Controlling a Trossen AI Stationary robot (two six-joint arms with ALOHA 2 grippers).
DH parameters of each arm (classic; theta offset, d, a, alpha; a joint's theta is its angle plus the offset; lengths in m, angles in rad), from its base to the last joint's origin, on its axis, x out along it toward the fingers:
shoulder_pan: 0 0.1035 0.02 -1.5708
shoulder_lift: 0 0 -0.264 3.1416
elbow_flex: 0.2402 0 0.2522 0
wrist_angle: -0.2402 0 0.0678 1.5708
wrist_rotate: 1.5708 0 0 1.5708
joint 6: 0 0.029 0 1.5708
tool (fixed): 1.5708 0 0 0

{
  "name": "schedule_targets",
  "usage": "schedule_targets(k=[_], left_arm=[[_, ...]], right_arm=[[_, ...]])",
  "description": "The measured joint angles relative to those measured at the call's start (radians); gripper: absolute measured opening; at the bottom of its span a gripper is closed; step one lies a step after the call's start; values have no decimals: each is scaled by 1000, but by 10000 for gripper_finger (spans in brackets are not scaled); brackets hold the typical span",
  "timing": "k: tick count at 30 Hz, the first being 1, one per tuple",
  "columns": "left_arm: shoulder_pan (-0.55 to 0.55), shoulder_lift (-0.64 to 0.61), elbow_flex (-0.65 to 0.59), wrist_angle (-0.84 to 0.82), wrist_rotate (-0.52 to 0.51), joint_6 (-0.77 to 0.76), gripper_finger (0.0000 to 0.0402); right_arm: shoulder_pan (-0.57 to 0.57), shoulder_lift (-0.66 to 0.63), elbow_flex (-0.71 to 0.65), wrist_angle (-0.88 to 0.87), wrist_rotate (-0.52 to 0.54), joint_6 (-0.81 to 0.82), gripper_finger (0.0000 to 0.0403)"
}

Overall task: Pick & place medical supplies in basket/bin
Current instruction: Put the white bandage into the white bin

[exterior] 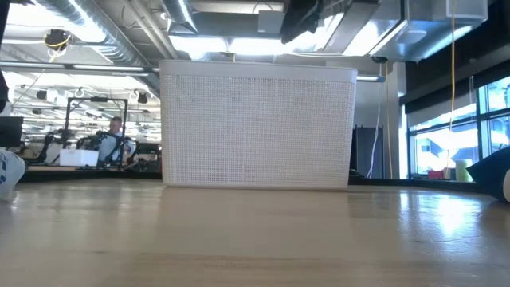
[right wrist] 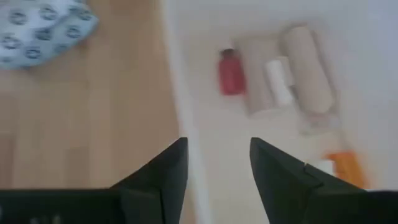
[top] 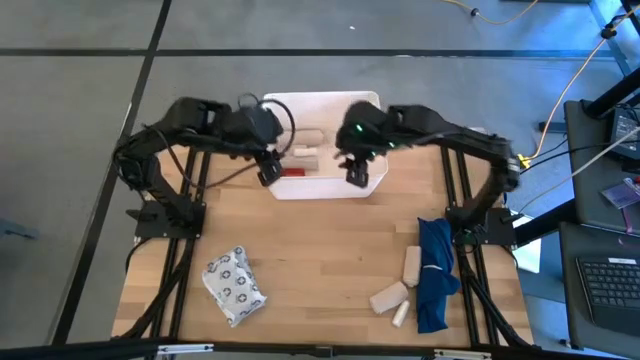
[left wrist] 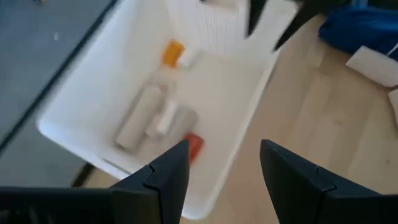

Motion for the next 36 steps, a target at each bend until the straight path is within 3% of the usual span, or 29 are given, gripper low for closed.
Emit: schedule_targets(k=[7, 13, 18, 23, 27, 31, 36], left_arm=[[-99, -47, -254, 0, -32, -249, 186], [-206, -77, -424, 36, -64, -461, 186], [-284, -84, -528, 180, -83, -464, 186], [-319, -82, -609, 311, -127, -453, 186], [-322, -81, -644, 351, -158, -411, 186], [-321, -78, -663, 353, -157, -332, 186], [-321, -78, -667, 354, -158, -292, 186]], right_arm=[[113, -254, -405, 312, 38, 137, 173], [169, -397, -631, 441, 42, 214, 173], [231, -477, -771, 433, -5, 258, 173], [303, -518, -866, 359, -157, 289, 173], [367, -520, -891, 224, -161, 294, 173], [445, -510, -894, 102, -158, 123, 173], [547, -485, -893, 29, -71, -110, 173]])
